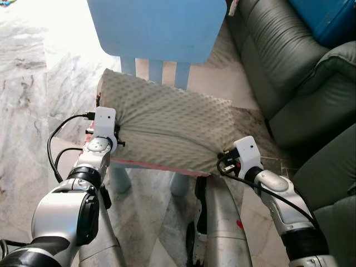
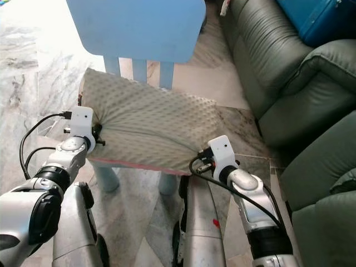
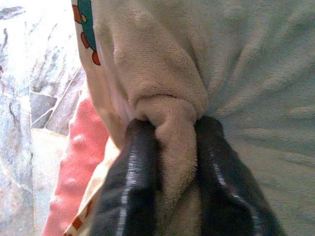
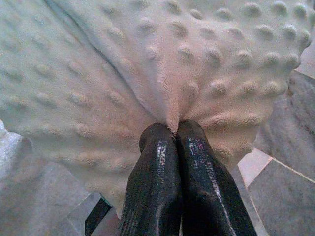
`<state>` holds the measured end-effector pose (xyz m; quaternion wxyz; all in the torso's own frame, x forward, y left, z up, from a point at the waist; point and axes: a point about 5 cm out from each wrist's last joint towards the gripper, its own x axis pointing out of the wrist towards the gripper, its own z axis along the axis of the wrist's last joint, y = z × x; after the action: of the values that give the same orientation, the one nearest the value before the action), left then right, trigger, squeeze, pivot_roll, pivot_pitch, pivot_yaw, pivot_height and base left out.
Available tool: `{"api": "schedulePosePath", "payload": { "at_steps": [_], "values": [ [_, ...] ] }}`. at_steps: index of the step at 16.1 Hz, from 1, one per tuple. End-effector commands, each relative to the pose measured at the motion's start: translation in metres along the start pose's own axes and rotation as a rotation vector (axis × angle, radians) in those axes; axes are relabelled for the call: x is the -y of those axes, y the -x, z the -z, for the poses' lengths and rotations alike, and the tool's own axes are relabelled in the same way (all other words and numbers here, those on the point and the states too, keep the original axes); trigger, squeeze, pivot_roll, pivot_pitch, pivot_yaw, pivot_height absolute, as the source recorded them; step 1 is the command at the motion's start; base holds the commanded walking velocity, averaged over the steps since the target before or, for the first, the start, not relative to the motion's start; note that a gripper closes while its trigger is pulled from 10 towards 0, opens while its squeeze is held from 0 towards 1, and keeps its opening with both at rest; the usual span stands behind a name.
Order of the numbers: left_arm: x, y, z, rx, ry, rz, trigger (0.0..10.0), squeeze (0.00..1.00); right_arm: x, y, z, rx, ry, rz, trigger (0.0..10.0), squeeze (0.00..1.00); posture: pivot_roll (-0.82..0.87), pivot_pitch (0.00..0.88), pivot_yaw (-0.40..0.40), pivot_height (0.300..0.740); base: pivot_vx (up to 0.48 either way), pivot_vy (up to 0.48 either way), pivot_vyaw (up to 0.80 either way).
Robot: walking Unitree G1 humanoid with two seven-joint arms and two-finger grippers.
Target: Move the pillow to the sofa
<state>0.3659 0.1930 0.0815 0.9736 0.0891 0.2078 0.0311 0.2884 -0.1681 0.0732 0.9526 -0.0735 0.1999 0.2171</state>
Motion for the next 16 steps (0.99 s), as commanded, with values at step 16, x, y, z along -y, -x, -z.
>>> {"api": "schedulePosePath", "payload": {
  "at_steps": [16],
  "values": [
    [-0.002, 0.012, -0.085, 0.53, -0.072, -0.294, 0.0, 0.0, 0.037, -0.047, -0.053, 0.269, 0.035, 0.295, 0.0, 0.0, -0.03, 0.0, -0.1, 0.45, 0.0, 0.0, 0.0]
  ]
}}
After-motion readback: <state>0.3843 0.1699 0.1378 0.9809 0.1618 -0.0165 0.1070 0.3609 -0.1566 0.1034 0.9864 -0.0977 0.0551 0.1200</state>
